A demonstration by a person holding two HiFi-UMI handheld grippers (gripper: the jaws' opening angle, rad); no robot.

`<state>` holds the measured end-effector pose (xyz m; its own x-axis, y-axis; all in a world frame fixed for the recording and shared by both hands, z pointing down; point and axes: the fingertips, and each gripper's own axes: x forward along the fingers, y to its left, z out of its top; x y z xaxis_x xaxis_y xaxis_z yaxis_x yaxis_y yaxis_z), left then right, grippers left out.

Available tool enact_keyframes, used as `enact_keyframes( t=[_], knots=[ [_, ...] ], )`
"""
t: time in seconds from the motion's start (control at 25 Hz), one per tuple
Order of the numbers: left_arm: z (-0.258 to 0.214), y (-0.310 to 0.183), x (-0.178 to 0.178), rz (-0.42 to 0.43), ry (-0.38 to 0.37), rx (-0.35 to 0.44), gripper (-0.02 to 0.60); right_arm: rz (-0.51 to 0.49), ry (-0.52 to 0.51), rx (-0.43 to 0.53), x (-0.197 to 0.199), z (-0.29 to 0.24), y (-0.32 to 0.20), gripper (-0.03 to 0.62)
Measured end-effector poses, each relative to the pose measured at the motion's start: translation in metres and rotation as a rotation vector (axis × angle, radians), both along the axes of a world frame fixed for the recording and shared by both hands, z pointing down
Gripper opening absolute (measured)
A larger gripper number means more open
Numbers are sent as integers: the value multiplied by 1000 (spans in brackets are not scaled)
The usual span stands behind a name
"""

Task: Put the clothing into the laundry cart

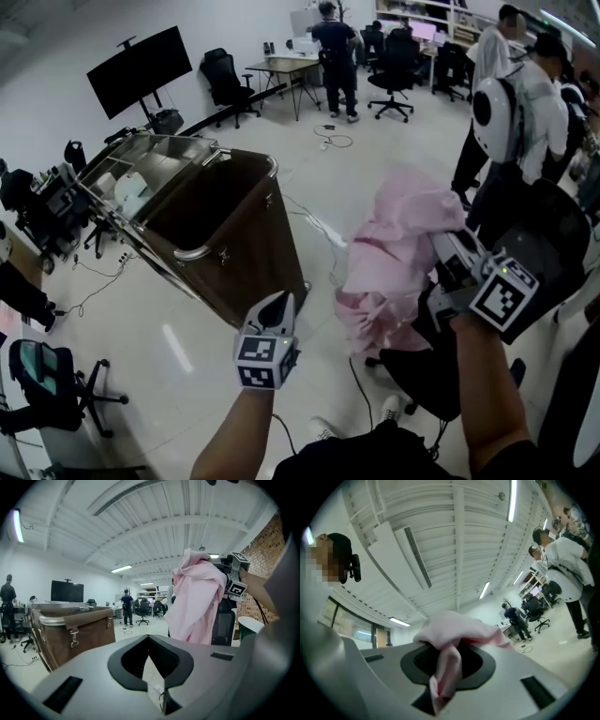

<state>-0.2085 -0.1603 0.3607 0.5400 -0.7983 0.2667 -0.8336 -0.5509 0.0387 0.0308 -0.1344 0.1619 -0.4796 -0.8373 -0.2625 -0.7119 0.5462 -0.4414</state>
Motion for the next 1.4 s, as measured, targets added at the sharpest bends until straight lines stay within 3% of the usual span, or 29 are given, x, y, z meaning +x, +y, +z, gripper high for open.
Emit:
enact_keyframes(
  t=[0.44, 0.88, 1.24, 1.4],
  knots=[
    [-38, -6, -125, -160, 30, 75, 0, -101, 58, 53, -120, -41, -35, 92],
    [-77, 6, -207, -285, 6, 118, 0, -195, 21, 196, -188, -118, -49, 92],
    [-88, -13, -250, -368, -12, 126, 0, -264, 38, 178, -244, -130, -105, 91],
    [-85, -23, -262, -394, -26, 117, 0, -296, 27, 216, -266, -142, -127, 92]
  ],
)
